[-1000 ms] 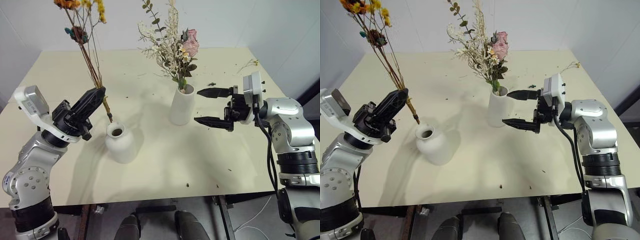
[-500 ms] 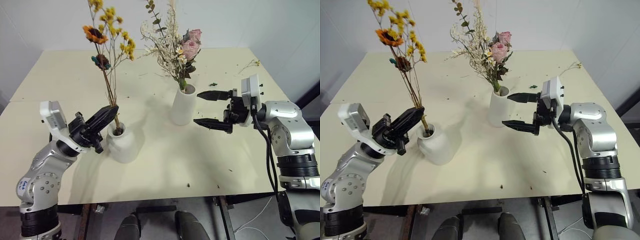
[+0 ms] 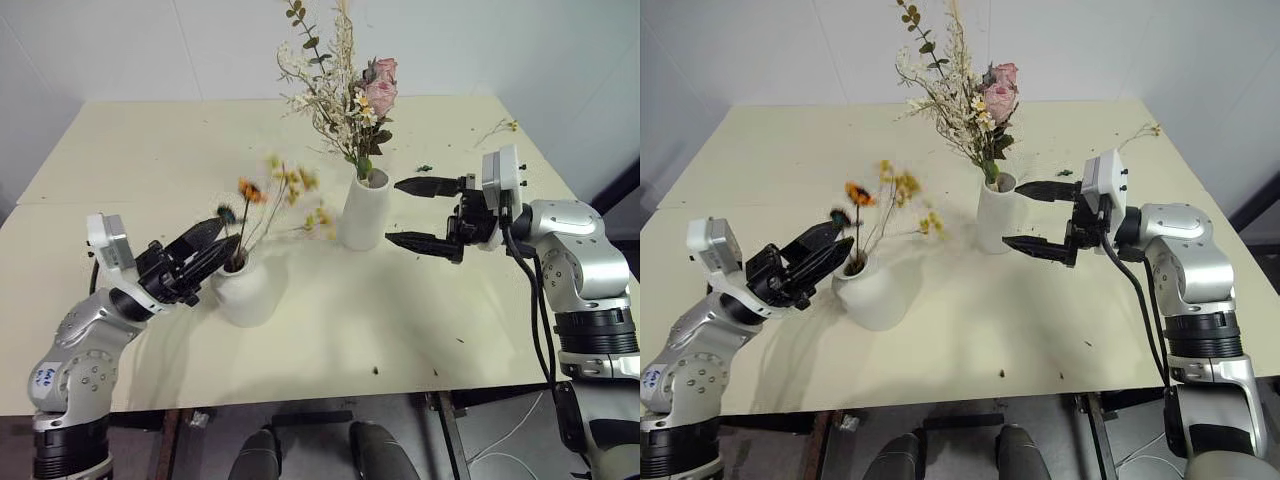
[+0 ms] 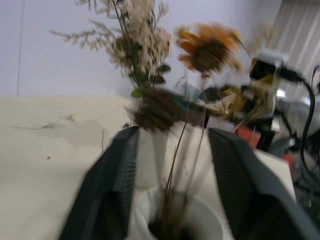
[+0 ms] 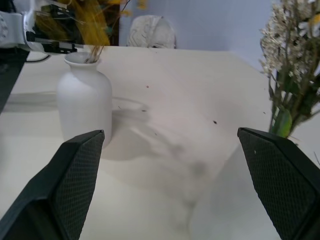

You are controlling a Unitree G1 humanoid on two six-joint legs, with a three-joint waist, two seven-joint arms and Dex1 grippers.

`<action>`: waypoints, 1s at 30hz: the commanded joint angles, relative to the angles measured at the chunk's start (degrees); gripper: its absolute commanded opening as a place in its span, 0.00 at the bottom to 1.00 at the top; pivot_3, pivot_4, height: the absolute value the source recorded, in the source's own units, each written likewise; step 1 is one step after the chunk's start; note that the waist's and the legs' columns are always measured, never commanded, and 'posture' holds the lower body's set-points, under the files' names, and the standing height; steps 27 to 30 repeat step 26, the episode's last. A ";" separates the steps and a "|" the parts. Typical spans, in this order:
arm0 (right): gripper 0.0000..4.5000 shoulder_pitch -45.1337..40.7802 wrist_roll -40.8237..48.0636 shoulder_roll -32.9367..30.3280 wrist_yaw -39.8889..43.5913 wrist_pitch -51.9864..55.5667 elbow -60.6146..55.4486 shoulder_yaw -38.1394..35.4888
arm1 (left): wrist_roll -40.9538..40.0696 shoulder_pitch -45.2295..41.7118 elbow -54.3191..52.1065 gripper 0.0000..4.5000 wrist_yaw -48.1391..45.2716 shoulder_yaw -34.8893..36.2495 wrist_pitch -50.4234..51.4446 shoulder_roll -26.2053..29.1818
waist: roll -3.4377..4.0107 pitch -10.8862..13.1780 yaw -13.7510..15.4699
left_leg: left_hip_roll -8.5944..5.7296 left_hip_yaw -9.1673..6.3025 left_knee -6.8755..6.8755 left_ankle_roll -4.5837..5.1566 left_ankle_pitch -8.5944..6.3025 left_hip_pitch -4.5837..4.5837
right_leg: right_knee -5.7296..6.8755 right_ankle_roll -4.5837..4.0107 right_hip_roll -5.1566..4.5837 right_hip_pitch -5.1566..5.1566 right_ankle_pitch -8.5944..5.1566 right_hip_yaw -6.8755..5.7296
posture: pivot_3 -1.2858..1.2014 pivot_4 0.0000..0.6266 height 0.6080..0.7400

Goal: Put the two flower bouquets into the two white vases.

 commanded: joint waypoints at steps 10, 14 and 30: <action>1.00 -2.22 0.12 -0.48 -1.18 -4.13 4.41 -3.75 | -0.36 2.03 1.23 0.99 -6.42 11.51 0.25 14.03 | 0.01 0.01 0.00 | 0.01 0.01 -0.11 0.01 -0.01 0.00 | -0.05 -0.09 -0.01 -0.04 -0.05 -0.01 | 0.52 0.24 1.00; 1.00 0.12 0.61 -2.34 -0.45 -3.76 3.88 -5.53 | 2.29 1.10 8.20 0.99 -13.28 13.66 -1.31 20.47 | 0.01 0.01 0.01 | 0.05 0.01 -0.19 0.01 -0.01 0.00 | -0.06 -0.21 0.02 -0.08 -0.12 -0.05 | 0.52 0.24 1.00; 1.00 3.81 -0.23 -9.20 0.12 -3.46 2.72 -8.27 | 11.07 -11.95 26.53 0.99 -22.62 2.72 -10.01 19.33 | 0.07 0.04 -0.16 | 0.10 0.10 -0.29 0.06 -0.06 -0.02 | -0.08 -0.17 0.03 -0.15 -0.12 -0.04 | 0.52 0.24 1.00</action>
